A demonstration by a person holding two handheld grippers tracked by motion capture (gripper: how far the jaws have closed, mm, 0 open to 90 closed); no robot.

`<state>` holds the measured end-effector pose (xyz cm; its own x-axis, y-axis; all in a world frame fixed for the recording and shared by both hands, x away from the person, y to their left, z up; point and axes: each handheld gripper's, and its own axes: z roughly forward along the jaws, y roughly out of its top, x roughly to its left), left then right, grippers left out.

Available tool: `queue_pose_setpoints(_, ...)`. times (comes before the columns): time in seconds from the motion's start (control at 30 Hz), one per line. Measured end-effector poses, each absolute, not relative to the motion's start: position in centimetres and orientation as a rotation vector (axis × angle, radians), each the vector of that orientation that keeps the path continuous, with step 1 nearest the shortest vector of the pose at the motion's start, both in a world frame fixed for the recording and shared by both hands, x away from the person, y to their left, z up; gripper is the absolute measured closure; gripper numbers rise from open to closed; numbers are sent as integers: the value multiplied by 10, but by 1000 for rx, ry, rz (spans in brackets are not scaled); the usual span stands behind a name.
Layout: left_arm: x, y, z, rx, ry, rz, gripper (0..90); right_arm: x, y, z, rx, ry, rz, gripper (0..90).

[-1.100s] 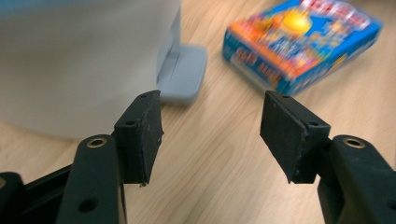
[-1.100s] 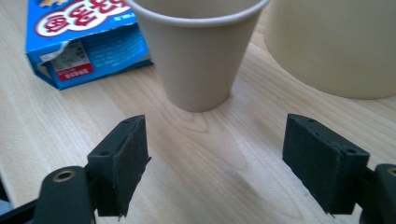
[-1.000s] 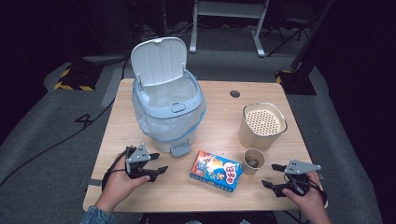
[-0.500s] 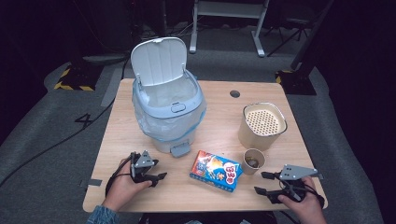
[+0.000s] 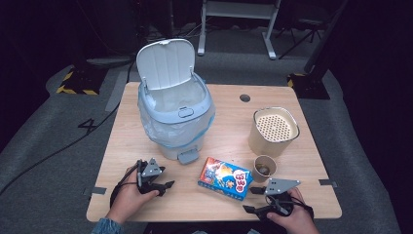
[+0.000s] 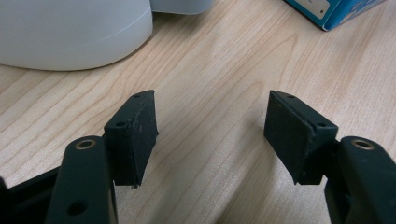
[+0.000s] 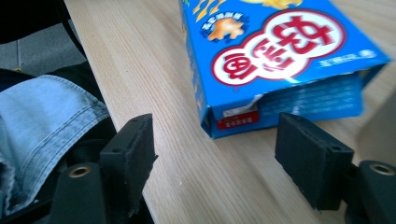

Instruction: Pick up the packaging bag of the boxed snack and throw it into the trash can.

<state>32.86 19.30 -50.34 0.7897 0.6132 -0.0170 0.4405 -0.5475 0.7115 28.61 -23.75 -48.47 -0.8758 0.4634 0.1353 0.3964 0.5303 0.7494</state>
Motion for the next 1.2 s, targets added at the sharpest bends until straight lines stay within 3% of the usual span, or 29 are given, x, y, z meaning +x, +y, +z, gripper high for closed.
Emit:
queue_pose_setpoints(0.23,328,193,-503,2238,777,300,346,290,-222,-494,783,2706,1288,493)
queue_pose_setpoints(0.33,328,193,-503,2238,777,299,346,294,-220,-495,793,2698,1303,679)
queue_pose_setpoints(0.6,328,193,-503,2237,776,298,344,294,-215,-495,763,2728,1377,821)
queue_pose_setpoints(0.87,328,193,-503,2238,775,298,343,291,-213,-477,683,2702,1446,896)
queue_pose_setpoints(1.2,328,193,-503,2239,774,294,340,288,-223,-443,646,2638,1462,898)
